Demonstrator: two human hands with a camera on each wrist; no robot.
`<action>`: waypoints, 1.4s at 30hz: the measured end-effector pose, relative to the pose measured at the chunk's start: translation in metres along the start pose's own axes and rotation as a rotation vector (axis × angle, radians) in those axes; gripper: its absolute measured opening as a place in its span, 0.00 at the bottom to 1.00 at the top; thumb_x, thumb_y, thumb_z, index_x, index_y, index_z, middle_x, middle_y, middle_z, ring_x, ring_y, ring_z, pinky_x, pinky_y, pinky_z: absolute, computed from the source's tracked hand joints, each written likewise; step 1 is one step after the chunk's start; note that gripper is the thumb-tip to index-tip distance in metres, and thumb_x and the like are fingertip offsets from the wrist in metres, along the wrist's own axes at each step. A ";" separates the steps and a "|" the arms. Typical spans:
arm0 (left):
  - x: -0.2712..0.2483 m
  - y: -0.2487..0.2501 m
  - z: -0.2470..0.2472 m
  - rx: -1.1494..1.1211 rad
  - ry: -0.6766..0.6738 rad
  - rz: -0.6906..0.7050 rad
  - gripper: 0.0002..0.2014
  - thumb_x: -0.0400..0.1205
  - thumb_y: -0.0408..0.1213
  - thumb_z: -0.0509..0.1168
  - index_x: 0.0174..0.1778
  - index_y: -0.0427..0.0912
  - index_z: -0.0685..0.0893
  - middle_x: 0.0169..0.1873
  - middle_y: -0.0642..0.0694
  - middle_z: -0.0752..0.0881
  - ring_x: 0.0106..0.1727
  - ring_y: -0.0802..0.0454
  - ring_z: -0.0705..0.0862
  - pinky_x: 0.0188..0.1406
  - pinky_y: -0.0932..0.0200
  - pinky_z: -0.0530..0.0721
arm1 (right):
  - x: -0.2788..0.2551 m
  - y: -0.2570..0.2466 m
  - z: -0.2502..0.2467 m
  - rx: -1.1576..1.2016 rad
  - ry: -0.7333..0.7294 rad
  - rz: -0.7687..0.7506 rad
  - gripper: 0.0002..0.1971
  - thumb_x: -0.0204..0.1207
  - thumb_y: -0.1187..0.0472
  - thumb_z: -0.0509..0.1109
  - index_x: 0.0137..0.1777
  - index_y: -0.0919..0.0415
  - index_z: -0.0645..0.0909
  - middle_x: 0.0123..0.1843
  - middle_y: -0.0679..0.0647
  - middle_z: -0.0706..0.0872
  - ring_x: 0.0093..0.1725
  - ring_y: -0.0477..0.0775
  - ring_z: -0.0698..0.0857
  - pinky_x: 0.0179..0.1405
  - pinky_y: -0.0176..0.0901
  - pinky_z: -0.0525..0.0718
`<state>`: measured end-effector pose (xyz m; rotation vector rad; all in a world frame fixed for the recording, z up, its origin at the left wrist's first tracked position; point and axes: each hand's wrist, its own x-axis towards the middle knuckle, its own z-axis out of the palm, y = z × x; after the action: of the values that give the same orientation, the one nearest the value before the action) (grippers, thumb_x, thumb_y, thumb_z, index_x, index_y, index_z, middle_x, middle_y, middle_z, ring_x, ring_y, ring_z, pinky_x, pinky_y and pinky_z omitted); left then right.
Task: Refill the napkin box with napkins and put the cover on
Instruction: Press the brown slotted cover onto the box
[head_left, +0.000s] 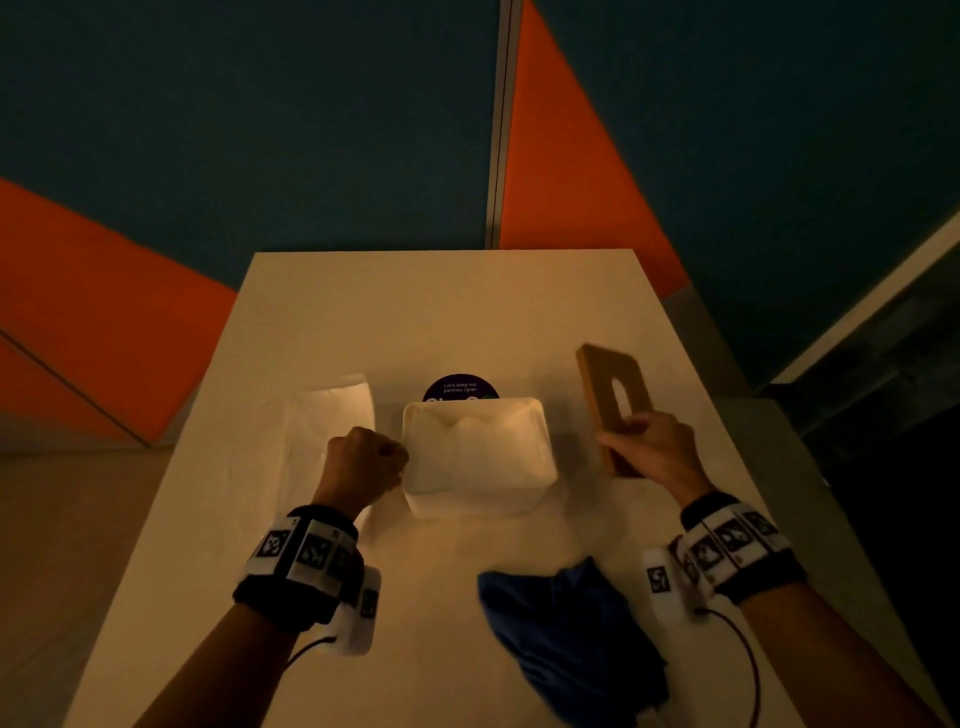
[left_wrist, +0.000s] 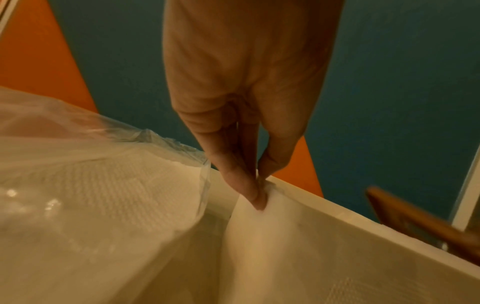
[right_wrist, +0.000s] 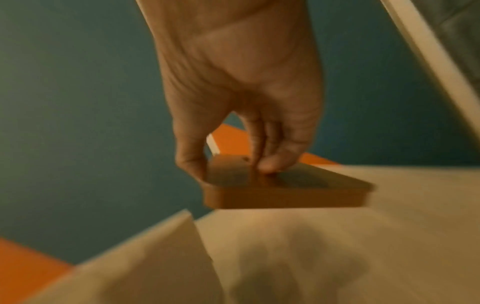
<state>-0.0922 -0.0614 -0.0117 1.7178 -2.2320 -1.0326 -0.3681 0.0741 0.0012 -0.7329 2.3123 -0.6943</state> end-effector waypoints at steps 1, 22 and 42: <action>-0.001 -0.001 0.001 -0.012 -0.007 -0.006 0.12 0.79 0.34 0.63 0.35 0.36 0.89 0.20 0.52 0.82 0.33 0.50 0.84 0.48 0.62 0.77 | -0.007 -0.007 -0.005 0.044 0.003 -0.094 0.22 0.68 0.56 0.78 0.61 0.61 0.81 0.50 0.53 0.86 0.44 0.48 0.82 0.44 0.33 0.79; -0.011 -0.005 -0.003 -0.197 0.051 0.013 0.12 0.80 0.36 0.66 0.57 0.37 0.86 0.46 0.37 0.91 0.42 0.46 0.89 0.44 0.54 0.88 | -0.019 -0.069 0.048 -0.721 -0.405 -0.665 0.32 0.63 0.52 0.79 0.68 0.52 0.78 0.64 0.50 0.79 0.63 0.54 0.78 0.59 0.50 0.80; -0.006 0.000 0.004 -0.023 0.085 -0.006 0.11 0.80 0.41 0.64 0.44 0.39 0.90 0.36 0.39 0.91 0.34 0.44 0.87 0.41 0.51 0.88 | -0.015 -0.059 0.051 -0.731 -0.388 -0.713 0.34 0.60 0.47 0.79 0.68 0.52 0.78 0.63 0.51 0.80 0.68 0.54 0.70 0.67 0.53 0.73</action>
<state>-0.0919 -0.0539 -0.0131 1.7260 -2.1564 -0.9629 -0.3043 0.0273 0.0101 -1.8831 1.8845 0.0743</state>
